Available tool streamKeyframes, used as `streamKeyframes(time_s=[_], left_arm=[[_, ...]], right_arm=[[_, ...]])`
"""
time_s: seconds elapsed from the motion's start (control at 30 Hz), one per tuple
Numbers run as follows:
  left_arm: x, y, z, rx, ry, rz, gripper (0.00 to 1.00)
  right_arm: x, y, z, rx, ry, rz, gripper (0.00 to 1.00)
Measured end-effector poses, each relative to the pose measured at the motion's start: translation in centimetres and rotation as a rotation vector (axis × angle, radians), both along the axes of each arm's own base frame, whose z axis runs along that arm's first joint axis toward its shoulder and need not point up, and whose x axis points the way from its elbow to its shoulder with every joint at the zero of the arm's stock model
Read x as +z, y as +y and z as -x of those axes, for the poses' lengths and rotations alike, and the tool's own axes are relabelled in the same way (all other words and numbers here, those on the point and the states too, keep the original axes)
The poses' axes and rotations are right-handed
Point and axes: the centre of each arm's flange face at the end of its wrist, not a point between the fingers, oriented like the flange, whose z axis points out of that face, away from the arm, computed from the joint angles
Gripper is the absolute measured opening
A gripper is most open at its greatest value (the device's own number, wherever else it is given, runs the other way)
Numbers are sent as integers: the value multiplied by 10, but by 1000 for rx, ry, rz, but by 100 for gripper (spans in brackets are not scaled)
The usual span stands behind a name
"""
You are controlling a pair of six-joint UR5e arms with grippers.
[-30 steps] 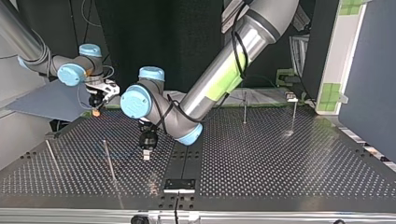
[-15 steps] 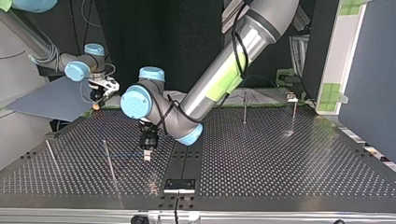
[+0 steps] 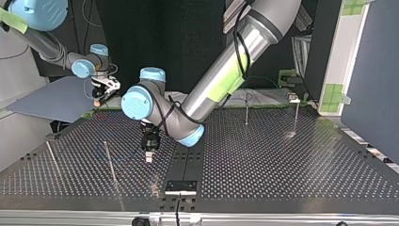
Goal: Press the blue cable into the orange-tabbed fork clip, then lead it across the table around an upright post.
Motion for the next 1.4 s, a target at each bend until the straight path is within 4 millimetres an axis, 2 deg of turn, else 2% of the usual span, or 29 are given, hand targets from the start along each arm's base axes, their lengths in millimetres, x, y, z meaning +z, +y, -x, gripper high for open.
streamKeyframes(time_s=[0.13, 0.37, 0.73, 0.97, 1.4], left_arm=[[1, -1, 1, -1, -2, 1, 100], [4, -2, 1, -2, -6, 5, 100], [4, -2, 2, -1, -1, 1, 100], [3, 0, 6, 21, 13, -1, 100], [15, -6, 17, 45, 33, 117, 100]], right_arm=[[-20, -3, 10, -14, 13, 3, 0], [-60, 3, 22, -29, 21, -27, 0], [-114, 12, 28, -36, 26, -85, 0], [-149, 26, 31, -42, 29, -137, 0], [-152, 23, 32, -53, 45, -153, 0]])
